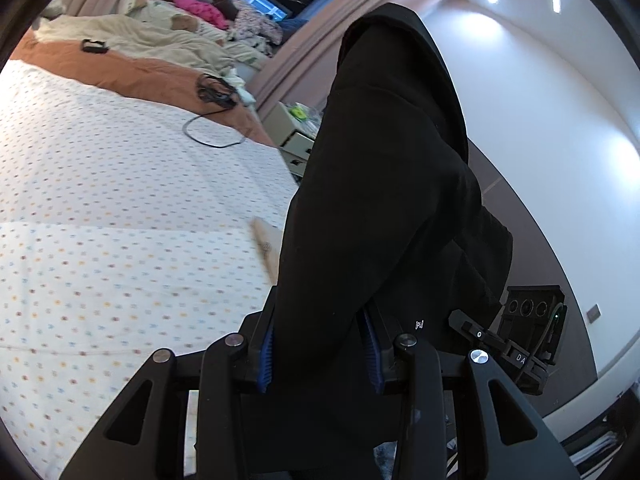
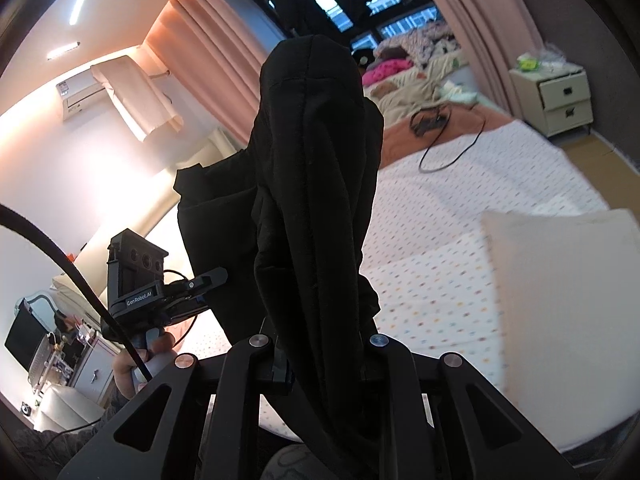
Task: Fold large clothes
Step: 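Carry the folded black shirt with both tools toward the clothes stack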
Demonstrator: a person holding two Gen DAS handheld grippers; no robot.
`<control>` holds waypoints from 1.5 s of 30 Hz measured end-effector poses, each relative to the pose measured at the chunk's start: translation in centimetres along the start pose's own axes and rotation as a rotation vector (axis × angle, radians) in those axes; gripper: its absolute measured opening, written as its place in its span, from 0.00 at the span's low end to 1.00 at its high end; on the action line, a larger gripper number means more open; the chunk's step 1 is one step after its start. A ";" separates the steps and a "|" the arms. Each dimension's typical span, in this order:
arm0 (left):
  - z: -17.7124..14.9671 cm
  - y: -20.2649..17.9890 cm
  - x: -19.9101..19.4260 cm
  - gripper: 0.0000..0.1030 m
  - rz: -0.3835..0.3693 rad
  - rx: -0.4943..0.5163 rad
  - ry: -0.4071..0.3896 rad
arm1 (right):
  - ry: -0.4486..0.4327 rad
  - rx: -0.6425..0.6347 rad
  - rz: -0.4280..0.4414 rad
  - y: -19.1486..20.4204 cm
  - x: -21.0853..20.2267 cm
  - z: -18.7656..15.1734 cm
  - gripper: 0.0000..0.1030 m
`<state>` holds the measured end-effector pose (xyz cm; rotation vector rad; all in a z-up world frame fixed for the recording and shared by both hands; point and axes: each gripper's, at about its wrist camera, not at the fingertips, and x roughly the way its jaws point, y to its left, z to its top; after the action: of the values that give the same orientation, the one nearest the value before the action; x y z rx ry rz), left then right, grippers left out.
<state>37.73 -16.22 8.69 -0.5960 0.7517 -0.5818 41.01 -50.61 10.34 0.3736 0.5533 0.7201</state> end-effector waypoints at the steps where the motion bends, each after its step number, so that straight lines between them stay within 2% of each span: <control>1: -0.3 -1.1 0.3 0.36 -0.004 0.010 0.004 | -0.009 -0.003 -0.005 -0.2 -1.0 -0.1 0.13; 8: -1.4 -7.2 3.1 0.36 -0.042 0.061 0.038 | -0.072 -0.027 -0.064 -1.1 -7.2 -0.1 0.13; 14: -1.9 -11.7 5.6 0.36 -0.078 0.099 0.073 | -0.103 -0.034 -0.106 -1.5 -11.0 -1.5 0.13; 21: -2.3 -14.7 8.2 0.36 -0.121 0.130 0.115 | -0.133 -0.015 -0.161 -2.1 -13.8 -2.3 0.13; 26: -1.5 -14.8 12.2 0.36 -0.145 0.141 0.156 | -0.130 -0.014 -0.221 -1.5 -14.2 -1.9 0.13; 33: -1.0 -14.8 16.2 0.36 -0.189 0.138 0.211 | -0.120 -0.009 -0.275 -1.0 -13.5 -0.6 0.13; 37: -0.4 -13.6 18.8 0.36 -0.193 0.107 0.257 | -0.095 0.014 -0.293 -1.6 -11.4 0.1 0.13; 45: 1.1 -8.5 24.0 0.36 -0.167 0.035 0.318 | -0.006 0.091 -0.320 -4.2 -3.3 2.0 0.13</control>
<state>50.56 -37.76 4.32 -0.5425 0.9939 -0.8555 42.33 -56.12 10.93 0.3613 0.6250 0.3867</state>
